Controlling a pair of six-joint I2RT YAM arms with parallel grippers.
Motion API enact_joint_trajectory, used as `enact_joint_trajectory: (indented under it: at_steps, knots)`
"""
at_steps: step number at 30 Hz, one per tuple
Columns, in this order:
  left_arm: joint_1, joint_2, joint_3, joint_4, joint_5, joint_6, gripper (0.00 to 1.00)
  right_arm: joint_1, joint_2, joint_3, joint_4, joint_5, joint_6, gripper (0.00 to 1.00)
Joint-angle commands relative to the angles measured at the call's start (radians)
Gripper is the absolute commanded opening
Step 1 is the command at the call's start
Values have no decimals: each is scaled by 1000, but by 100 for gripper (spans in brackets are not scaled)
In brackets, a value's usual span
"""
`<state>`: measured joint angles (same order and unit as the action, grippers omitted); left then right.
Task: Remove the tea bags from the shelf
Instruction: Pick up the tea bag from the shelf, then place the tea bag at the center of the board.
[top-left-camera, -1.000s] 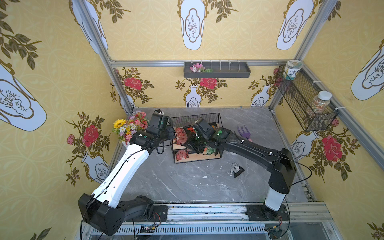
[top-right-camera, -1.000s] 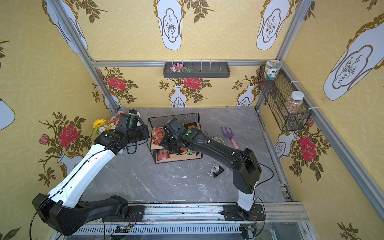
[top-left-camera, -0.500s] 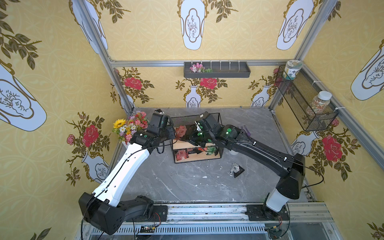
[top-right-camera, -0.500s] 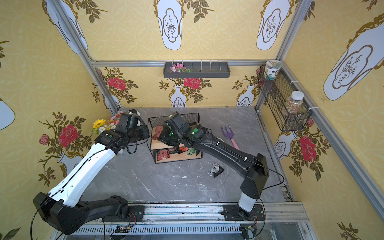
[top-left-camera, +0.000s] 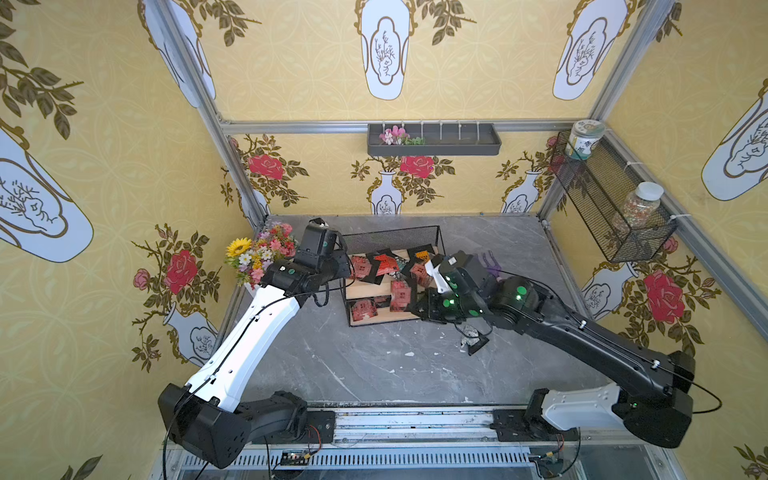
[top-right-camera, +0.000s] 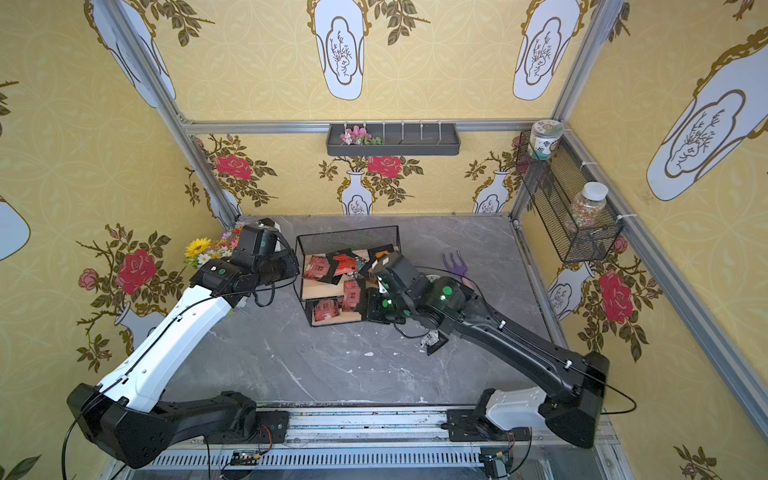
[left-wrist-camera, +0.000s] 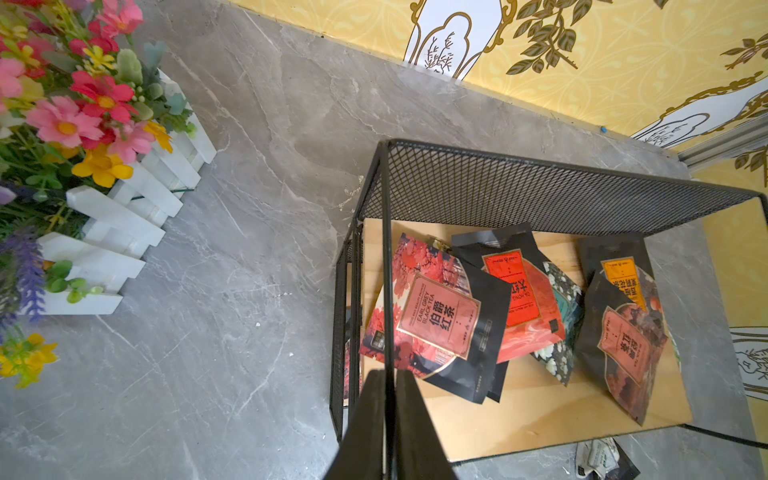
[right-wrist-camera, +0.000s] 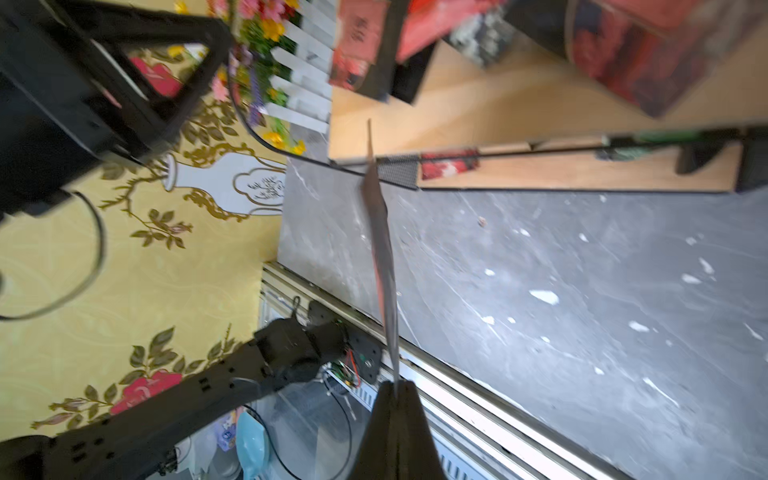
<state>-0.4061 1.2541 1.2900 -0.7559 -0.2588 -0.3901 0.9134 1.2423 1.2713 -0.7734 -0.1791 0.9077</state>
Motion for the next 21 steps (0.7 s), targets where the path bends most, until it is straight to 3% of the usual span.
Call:
enact_joint_trajectory:
  at_steps: [1, 4, 9, 15, 21]
  knots:
    - [0, -8, -1, -1, -6, 11, 13, -11, -90, -105, -102, 53, 6, 0]
    - [0, -12, -4, 1, -8, 10, 13, -66, -176, -225, -139, 78, 65, 0]
    - [0, -9, -1, 0, -2, 6, 13, -249, -237, -366, -125, 32, 114, 0]
    - [0, -7, -4, 0, -2, 6, 13, -458, -188, -483, 44, -83, 134, 0]
    - [0, 1, 0, 1, -2, 7, 13, -549, -91, -491, 156, -110, 131, 0]
